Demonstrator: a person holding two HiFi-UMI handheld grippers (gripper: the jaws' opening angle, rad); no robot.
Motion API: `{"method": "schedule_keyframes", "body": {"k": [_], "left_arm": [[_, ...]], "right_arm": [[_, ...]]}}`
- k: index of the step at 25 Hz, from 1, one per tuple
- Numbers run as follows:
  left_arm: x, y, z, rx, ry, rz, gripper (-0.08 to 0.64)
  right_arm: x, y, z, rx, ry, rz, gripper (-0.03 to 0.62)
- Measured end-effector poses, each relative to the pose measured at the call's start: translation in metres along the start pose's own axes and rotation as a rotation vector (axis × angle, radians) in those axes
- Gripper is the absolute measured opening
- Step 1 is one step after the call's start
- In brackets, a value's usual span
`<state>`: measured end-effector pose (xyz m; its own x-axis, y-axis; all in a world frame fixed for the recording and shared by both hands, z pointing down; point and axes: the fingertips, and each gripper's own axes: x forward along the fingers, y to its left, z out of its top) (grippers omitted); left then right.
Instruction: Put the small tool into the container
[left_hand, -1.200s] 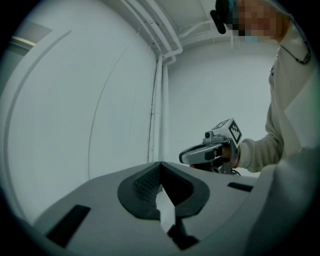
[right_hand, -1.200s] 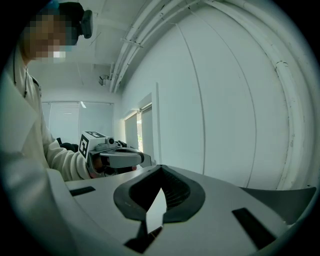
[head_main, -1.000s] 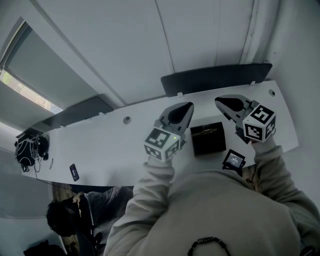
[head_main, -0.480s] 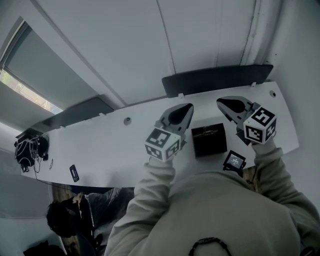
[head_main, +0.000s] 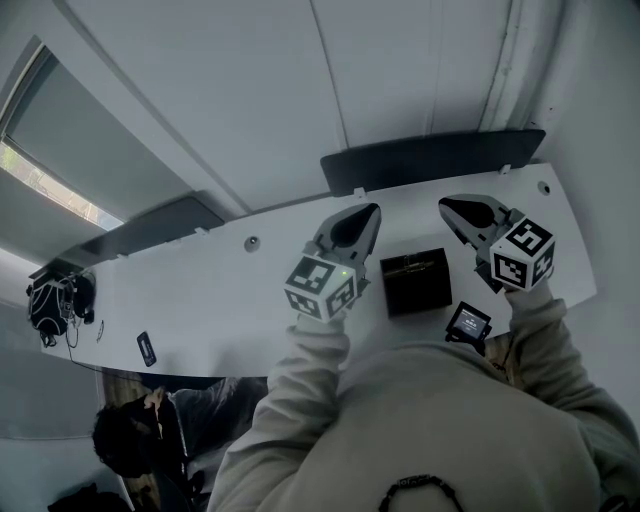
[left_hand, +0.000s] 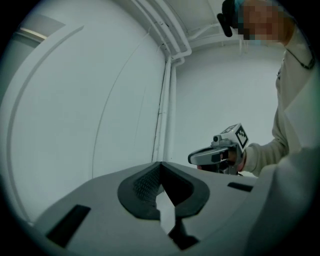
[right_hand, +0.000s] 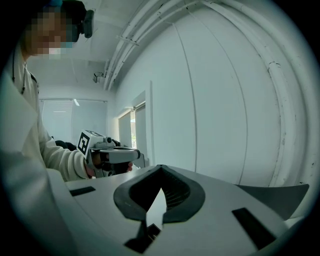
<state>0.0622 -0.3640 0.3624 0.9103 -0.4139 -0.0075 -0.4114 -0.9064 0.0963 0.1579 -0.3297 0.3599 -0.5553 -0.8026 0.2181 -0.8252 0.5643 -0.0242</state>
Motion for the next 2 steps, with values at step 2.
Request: {"method": "schedule_keyframes", "body": {"k": [2], "left_arm": [[0.0031,-0.0019,-0.0040,0.006,0.015,-0.013,-0.005]], "right_arm": [[0.0017,0.0015,0.0020,-0.017,0.004,0.011,0.020]]}}
